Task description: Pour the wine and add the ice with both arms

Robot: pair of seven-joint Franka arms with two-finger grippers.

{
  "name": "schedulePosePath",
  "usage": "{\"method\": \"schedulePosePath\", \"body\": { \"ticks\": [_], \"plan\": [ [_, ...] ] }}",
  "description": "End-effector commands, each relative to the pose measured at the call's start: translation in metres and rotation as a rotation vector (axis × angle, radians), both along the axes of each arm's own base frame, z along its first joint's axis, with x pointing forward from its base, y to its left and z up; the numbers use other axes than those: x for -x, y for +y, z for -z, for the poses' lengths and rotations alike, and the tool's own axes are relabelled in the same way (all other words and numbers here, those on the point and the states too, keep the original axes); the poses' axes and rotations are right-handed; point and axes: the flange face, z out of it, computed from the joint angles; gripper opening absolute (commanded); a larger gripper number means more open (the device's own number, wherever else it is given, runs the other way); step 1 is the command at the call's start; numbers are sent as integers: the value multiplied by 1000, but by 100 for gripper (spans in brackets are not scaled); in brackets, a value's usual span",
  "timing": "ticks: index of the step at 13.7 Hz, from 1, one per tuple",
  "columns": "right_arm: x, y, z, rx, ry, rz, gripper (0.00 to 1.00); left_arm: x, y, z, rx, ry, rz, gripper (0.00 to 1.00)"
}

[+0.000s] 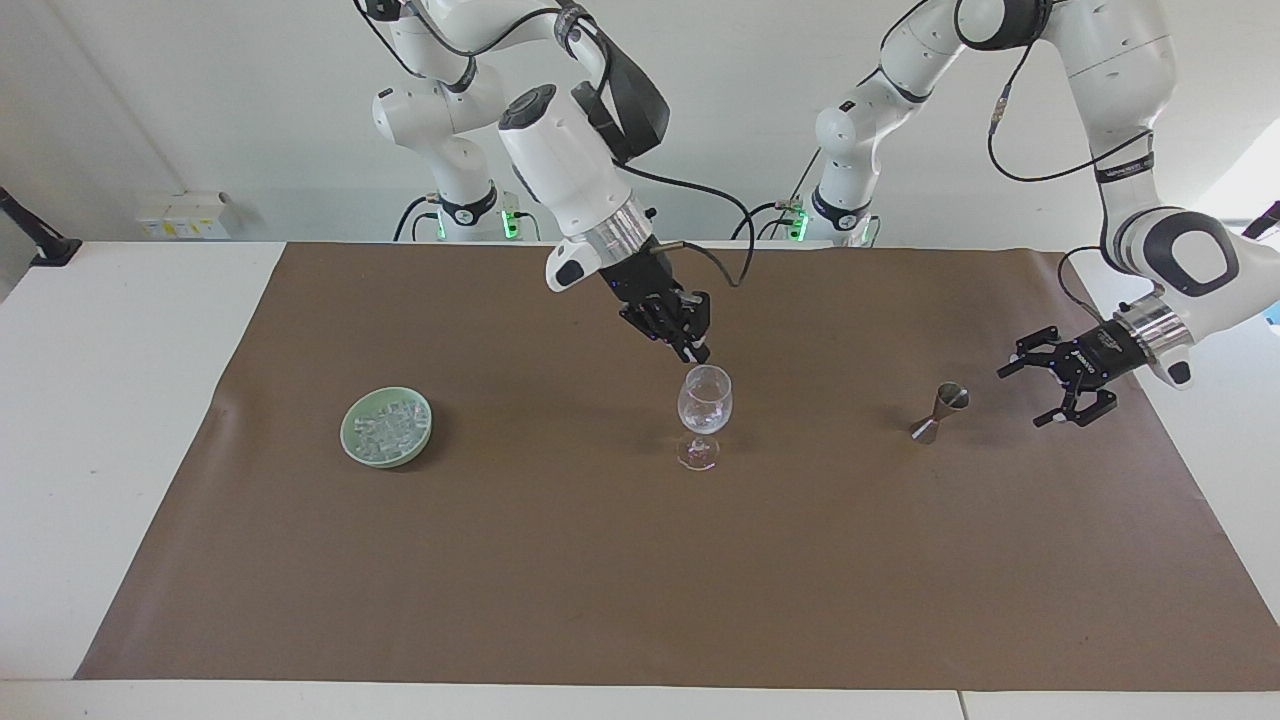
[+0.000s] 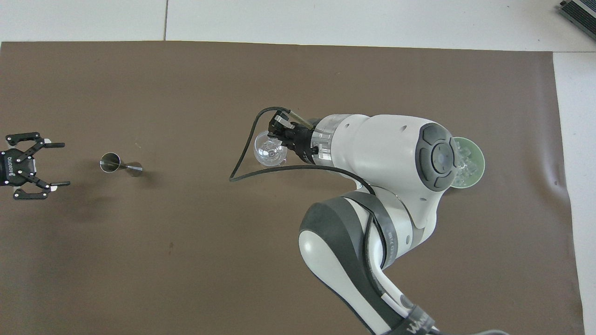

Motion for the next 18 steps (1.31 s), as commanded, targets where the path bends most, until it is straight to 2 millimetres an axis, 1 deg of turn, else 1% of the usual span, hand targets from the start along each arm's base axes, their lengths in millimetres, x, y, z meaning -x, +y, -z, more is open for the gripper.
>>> {"method": "schedulePosePath", "body": {
  "ticks": [1, 3, 6, 7, 8, 9, 10, 11, 12, 14, 17, 18],
  "plan": [
    [-5, 11, 11, -30, -14, 29, 1, 0, 2, -43, -84, -45, 49, 100],
    [-5, 11, 11, -30, -14, 29, 3, -2, 1, -64, -139, -74, 72, 100],
    [-5, 9, 14, -26, -10, 30, 18, -5, -2, -101, -234, -140, 138, 100],
    [-4, 10, 13, -26, -10, 28, 29, -4, -5, -114, -268, -193, 189, 100],
    [-5, 9, 13, -26, -10, 30, 43, -2, -6, -127, -316, -258, 266, 100],
    [-4, 9, 13, -25, -7, 30, 60, 1, -8, -136, -343, -299, 315, 100],
    [-4, 9, 13, -25, -7, 30, 77, 2, -8, -140, -354, -316, 332, 100],
    [-4, 9, 13, -25, -5, 29, 81, 2, -8, -143, -365, -323, 343, 100],
    [-4, 9, 13, -25, -5, 29, 81, 3, -11, -148, -406, -342, 398, 100],
    [-4, 9, 13, -25, -5, 29, 81, -2, -23, -166, -483, -360, 493, 100],
    [-4, 8, 13, -24, -5, 28, 83, -2, -27, -187, -531, -396, 546, 100],
    [-5, 7, 12, -24, -6, 28, 84, -1, -32, -194, -553, -427, 598, 100]
  ]
}}
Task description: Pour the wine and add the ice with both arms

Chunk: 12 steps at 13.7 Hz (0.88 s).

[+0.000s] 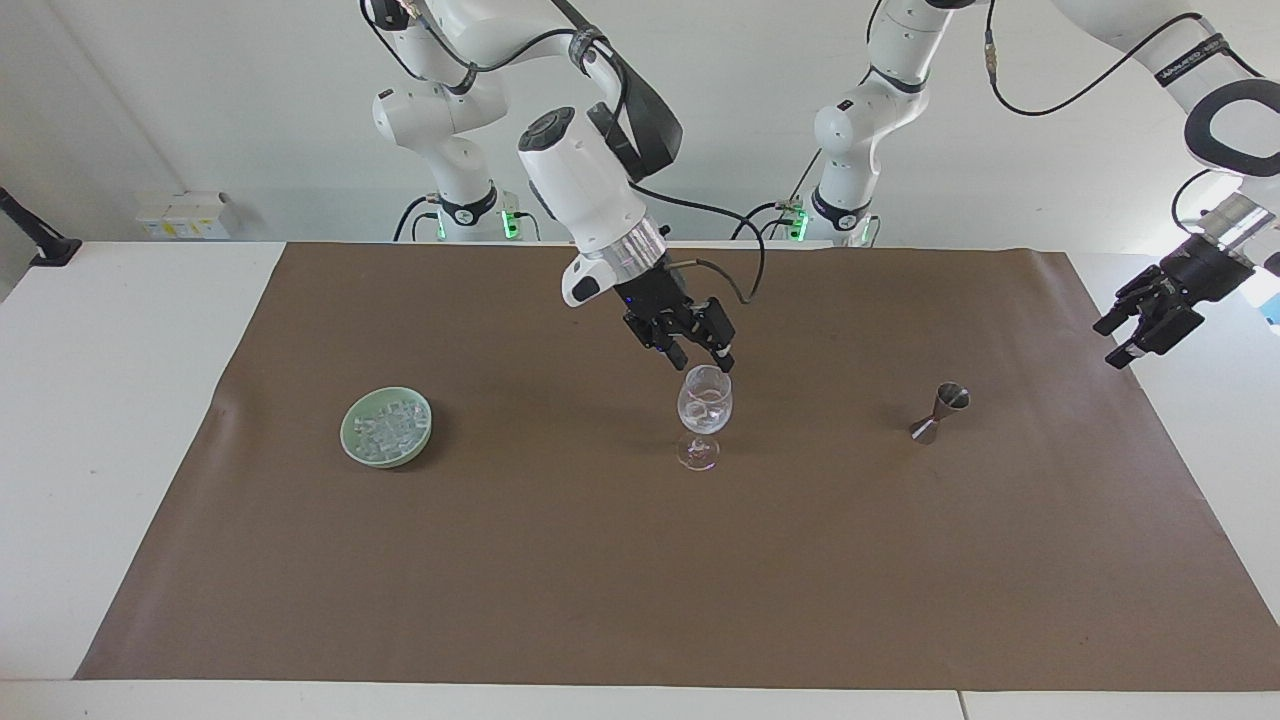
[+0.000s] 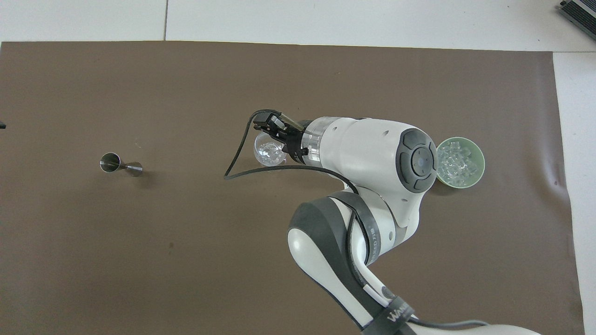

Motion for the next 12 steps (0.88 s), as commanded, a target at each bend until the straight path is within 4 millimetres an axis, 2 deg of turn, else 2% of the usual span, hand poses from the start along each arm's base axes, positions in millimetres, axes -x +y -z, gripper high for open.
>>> {"method": "schedulePosePath", "body": {
  "ticks": [1, 3, 5, 8, 10, 12],
  "plan": [
    [-2, -6, -6, -16, 8, 17, 89, 5, -7, -19, -88, -50, 157, 100],
    [-4, -32, -18, 3, 11, 10, 100, 6, -10, -22, -134, -75, 258, 100],
    [2, -66, -29, 45, 24, -15, 100, 10, -18, -32, -174, -87, 312, 100],
    [14, -135, -55, 123, 53, -56, 100, 10, -52, -46, -233, -76, 395, 100],
    [21, -171, -71, 258, 54, -105, 100, 14, -69, -58, -263, -82, 430, 100],
    [29, -195, -95, 354, 80, -162, 100, 15, -81, -69, -305, -88, 464, 100]
  ]
}}
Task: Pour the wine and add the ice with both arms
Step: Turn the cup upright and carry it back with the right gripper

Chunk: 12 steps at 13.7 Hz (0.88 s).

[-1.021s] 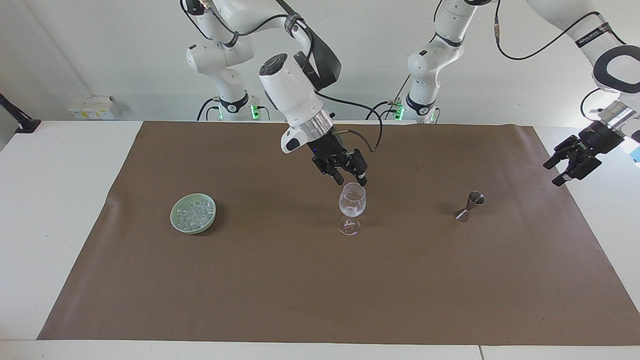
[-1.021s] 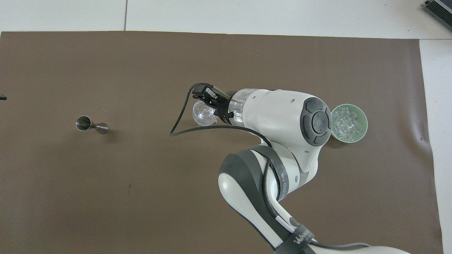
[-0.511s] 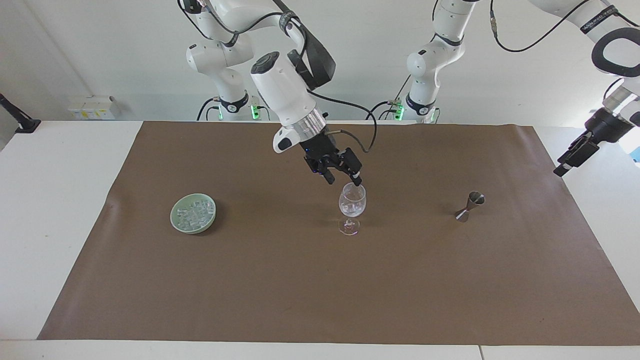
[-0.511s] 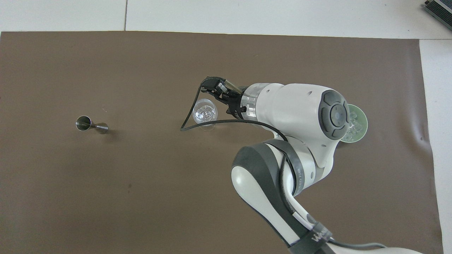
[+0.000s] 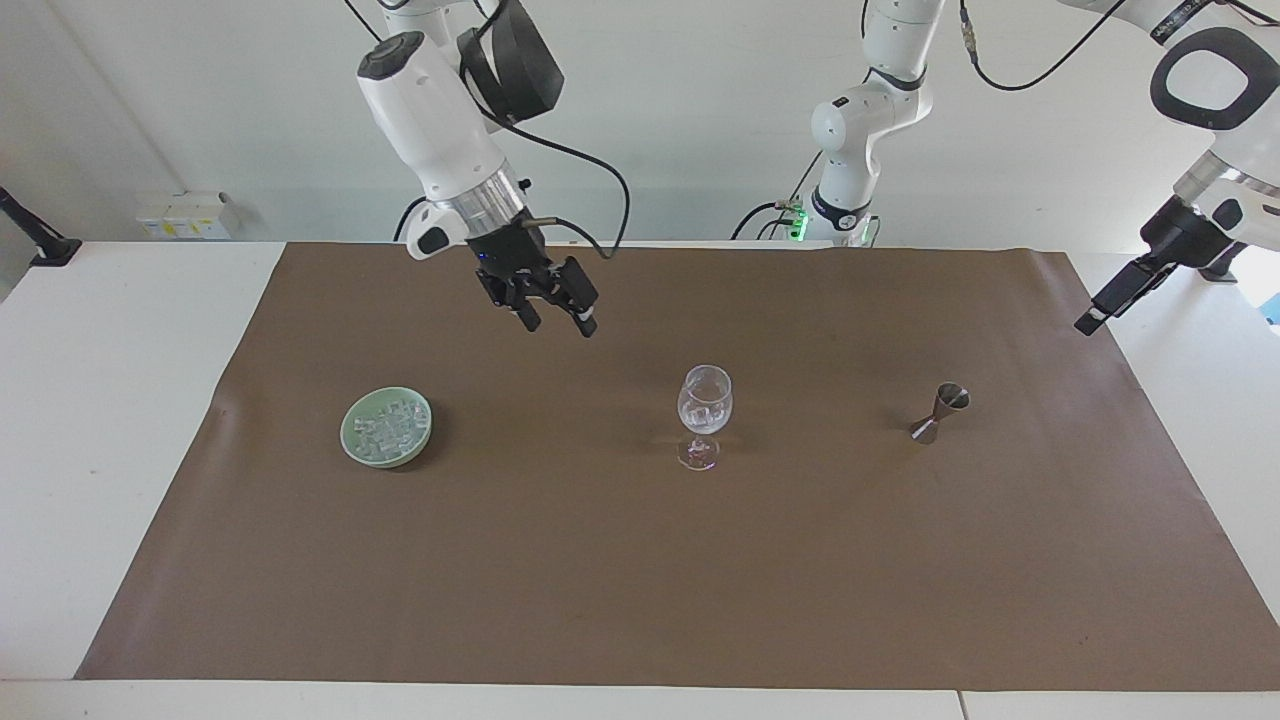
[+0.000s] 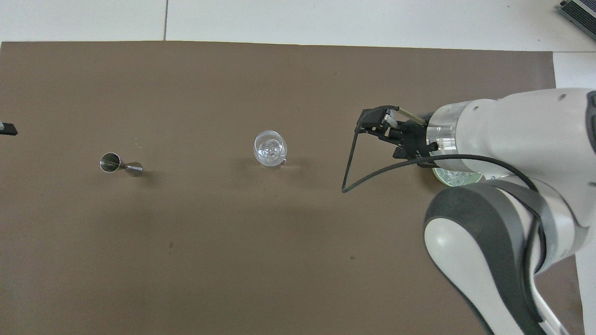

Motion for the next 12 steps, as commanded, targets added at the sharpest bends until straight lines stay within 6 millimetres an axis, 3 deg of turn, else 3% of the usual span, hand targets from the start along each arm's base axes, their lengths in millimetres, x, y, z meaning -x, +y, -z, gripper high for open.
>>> {"method": "schedulePosePath", "body": {
  "ticks": [1, 3, 5, 8, 12],
  "plan": [
    [13, -35, -34, 112, 32, -83, 100, 8, -9, -16, -50, -2, 44, 100],
    [14, -72, -67, 151, 78, -139, 100, 6, -17, -28, -55, -21, 62, 100],
    [20, -86, -84, 274, 87, -229, 100, 7, -34, -36, -50, -5, 101, 100],
    [20, -84, -85, 327, 93, -279, 100, 13, -57, -52, -118, -3, 222, 100],
    [19, -87, -89, 376, 77, -331, 100, 22, -86, -56, -146, 33, 407, 100]
  ]
}}
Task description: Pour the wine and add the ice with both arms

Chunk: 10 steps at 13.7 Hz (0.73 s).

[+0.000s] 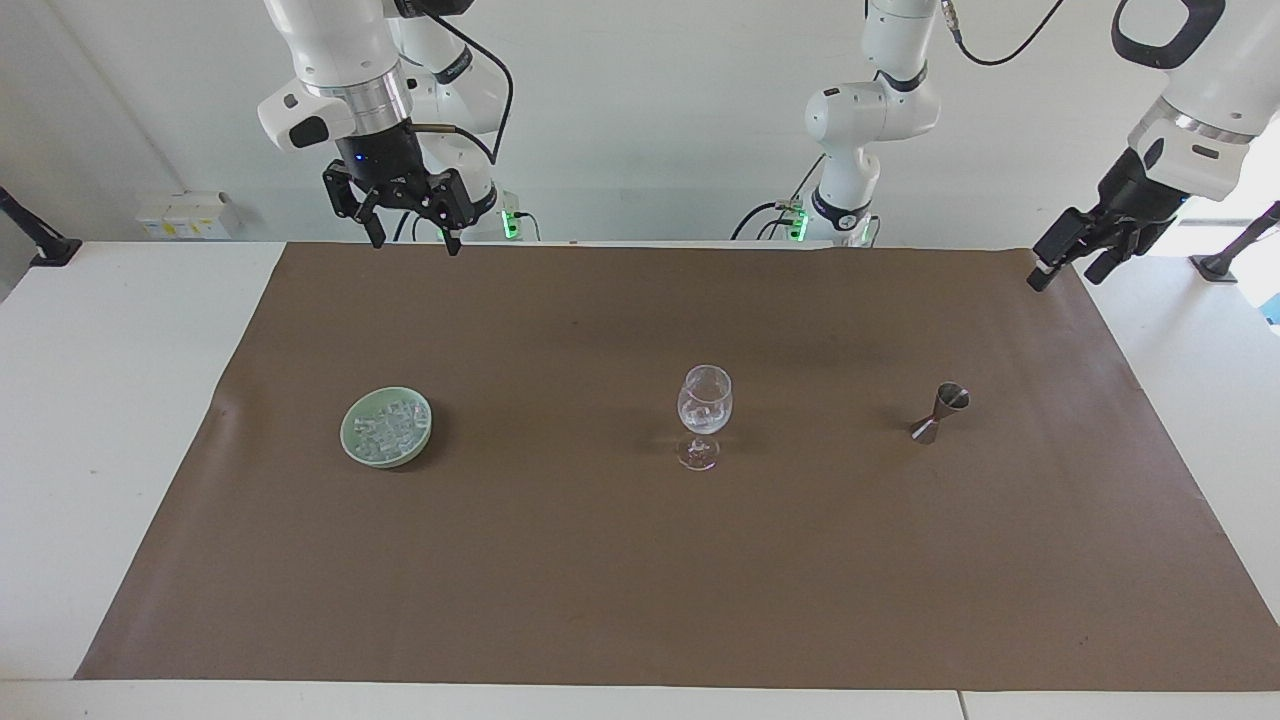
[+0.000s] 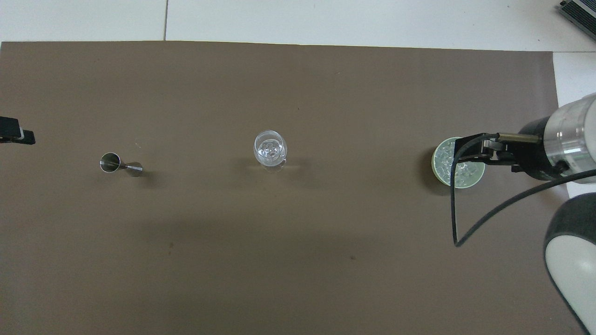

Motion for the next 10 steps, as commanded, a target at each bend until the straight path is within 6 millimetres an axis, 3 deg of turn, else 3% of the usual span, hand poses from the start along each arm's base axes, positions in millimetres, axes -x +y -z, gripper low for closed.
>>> {"method": "schedulePosePath", "body": {
  "ticks": [1, 4, 6, 10],
  "plan": [
    [-7, -12, -10, 72, -14, -80, 100, 8, -23, -8, -85, 38, 128, 100],
    [-9, -13, -11, 49, -9, -127, 100, 14, -56, -11, -112, 28, 190, 100],
    [-8, -8, -10, 9, -2, -123, 100, 18, -55, -6, -110, 38, 181, 100],
    [-14, -22, -2, -14, 8, -100, 100, 25, -59, -1, -112, 57, 194, 100]
  ]
}}
